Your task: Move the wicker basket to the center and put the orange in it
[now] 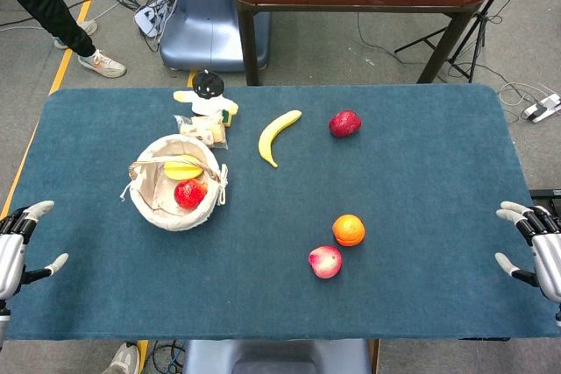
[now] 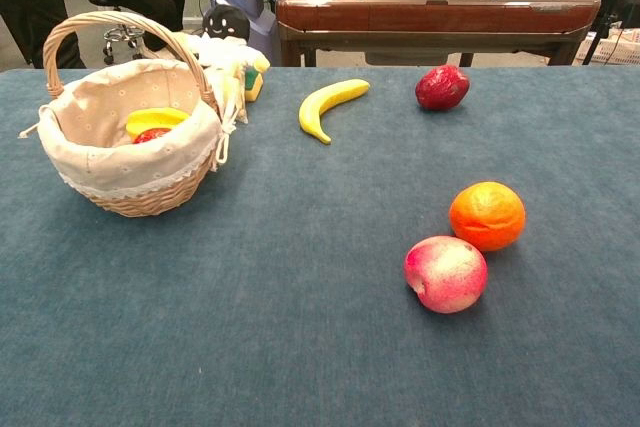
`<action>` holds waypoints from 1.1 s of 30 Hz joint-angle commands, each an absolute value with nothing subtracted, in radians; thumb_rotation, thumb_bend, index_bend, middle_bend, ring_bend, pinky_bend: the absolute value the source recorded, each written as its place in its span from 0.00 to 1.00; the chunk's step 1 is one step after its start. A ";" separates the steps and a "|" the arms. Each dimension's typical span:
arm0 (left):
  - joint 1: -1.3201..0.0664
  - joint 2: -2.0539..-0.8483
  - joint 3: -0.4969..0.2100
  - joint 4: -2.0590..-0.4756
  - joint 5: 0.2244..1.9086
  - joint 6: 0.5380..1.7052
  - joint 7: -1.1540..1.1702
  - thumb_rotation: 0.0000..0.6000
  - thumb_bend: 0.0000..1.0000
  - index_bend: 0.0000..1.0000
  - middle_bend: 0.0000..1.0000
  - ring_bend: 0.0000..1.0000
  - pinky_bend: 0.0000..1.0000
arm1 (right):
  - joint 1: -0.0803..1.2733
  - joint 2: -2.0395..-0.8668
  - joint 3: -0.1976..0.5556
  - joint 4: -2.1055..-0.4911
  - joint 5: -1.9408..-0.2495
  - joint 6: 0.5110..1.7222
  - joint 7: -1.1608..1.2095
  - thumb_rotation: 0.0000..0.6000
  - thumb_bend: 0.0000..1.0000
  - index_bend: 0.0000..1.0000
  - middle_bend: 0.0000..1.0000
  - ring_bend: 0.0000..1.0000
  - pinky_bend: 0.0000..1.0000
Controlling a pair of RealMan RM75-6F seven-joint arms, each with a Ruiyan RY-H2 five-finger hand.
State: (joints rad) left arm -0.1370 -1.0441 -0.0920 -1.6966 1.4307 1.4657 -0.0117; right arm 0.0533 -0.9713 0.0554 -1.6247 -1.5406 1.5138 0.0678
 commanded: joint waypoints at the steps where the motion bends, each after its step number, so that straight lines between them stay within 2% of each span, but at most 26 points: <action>1: -0.145 -1.041 -0.099 -1.695 1.433 1.461 -0.016 1.00 0.20 0.19 0.19 0.15 0.17 | 0.053 -0.969 0.061 -1.626 -1.542 1.523 0.066 1.00 0.17 0.28 0.24 0.20 0.31; 13: -0.253 -1.025 -0.168 -1.683 1.440 1.369 -0.079 1.00 0.20 0.18 0.19 0.15 0.17 | 0.062 -0.964 0.065 -1.646 -1.543 1.514 0.048 1.00 0.17 0.28 0.24 0.20 0.31; 24: -0.441 -1.044 -0.247 -1.692 1.421 1.192 -0.067 1.00 0.20 0.14 0.15 0.12 0.16 | 0.095 -0.970 0.030 -1.645 -1.588 1.441 0.027 1.00 0.17 0.28 0.24 0.20 0.31; 33: -0.589 -1.065 -0.294 -1.697 1.282 1.005 0.033 1.00 0.19 0.09 0.08 0.05 0.13 | 0.112 -0.987 0.027 -1.633 -1.593 1.422 0.032 1.00 0.17 0.28 0.24 0.20 0.31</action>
State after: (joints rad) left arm -0.5561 -1.0542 -0.2782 -1.6964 1.3152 1.0392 0.0027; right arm 0.1111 -0.9859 0.0270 -1.6341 -1.5946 1.4234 0.0316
